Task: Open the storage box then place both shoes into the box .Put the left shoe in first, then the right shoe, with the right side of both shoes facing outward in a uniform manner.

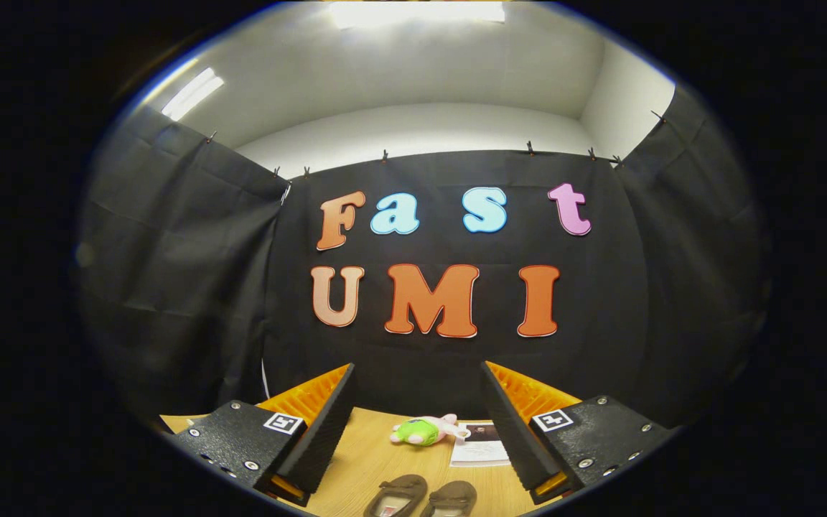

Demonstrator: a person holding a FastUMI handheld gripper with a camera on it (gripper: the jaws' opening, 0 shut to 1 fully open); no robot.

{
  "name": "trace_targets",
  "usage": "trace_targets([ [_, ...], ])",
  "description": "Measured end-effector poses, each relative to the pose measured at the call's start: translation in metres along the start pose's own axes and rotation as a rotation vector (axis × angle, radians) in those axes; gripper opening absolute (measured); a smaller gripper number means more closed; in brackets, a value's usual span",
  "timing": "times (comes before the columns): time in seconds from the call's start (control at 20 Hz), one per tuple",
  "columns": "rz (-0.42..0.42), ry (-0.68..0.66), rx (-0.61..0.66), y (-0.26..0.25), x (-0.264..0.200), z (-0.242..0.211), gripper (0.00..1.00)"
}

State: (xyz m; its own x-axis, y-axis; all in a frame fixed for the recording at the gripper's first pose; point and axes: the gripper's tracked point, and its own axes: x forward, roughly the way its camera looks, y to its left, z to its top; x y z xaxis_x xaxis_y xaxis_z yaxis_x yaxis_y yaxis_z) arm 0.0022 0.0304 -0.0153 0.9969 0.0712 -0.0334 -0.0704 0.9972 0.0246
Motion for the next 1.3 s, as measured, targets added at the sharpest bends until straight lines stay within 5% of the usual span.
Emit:
trace_targets([
  [0.4, 0.126, 0.103, 0.119, 0.052, 0.02, -0.049, 1.0],
  [0.9, 0.371, 0.532, 0.478, 0.148, 0.039, -0.183, 0.99],
  [1.3, 0.418, 0.75, 0.611, 0.185, 0.05, -0.243, 0.98],
])
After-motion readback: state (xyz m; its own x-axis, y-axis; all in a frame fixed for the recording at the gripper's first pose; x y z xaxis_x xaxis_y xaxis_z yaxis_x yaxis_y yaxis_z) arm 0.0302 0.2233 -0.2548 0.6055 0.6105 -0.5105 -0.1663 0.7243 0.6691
